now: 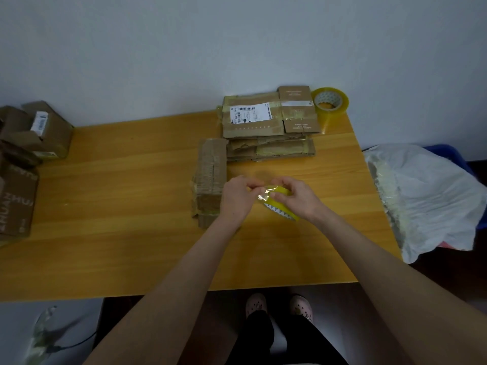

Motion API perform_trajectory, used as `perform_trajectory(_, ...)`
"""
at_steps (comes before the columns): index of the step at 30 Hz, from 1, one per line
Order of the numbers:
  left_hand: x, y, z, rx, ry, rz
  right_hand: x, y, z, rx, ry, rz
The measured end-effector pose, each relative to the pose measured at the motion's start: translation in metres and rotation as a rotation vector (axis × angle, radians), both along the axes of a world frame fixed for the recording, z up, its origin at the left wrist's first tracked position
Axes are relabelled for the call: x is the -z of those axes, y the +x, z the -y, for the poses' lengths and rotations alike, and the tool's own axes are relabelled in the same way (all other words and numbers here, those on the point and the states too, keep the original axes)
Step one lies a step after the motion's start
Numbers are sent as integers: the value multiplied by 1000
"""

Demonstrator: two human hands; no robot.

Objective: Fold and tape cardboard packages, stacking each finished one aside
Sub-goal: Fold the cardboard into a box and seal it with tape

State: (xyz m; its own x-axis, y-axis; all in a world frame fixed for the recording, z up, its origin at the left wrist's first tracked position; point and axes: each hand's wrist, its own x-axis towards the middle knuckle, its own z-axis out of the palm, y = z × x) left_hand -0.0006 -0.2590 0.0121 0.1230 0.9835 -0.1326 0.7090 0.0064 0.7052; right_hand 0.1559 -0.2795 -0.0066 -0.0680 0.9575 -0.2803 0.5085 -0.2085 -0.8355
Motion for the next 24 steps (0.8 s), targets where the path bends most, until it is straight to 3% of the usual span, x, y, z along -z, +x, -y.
perform_trajectory(4, 5, 3, -2, 38, 31, -189, -1, -1, 1, -2, 63, -3)
perform_trajectory(8, 3, -3, -4, 33, -1, -235, 14, 3, 7, 17, 99, 306)
perform_trajectory(12, 7, -12, 12, 100, 165, -68, 41, 11, 12, 33, 170, 603)
perform_trajectory(16, 23, -49, 37, -112, 372, 42, 63, 14, 15, -92, 22, 789)
perform_trajectory(18, 31, -73, 41, -276, 423, 47, 64, 6, 15, 19, 86, 756)
perform_trajectory(21, 38, -98, 36, -445, 404, 47, 48, -34, 8, 167, 232, 475)
perform_trajectory(24, 38, -101, 28, -389, 390, 28, 29, -100, 11, 110, 229, 234)
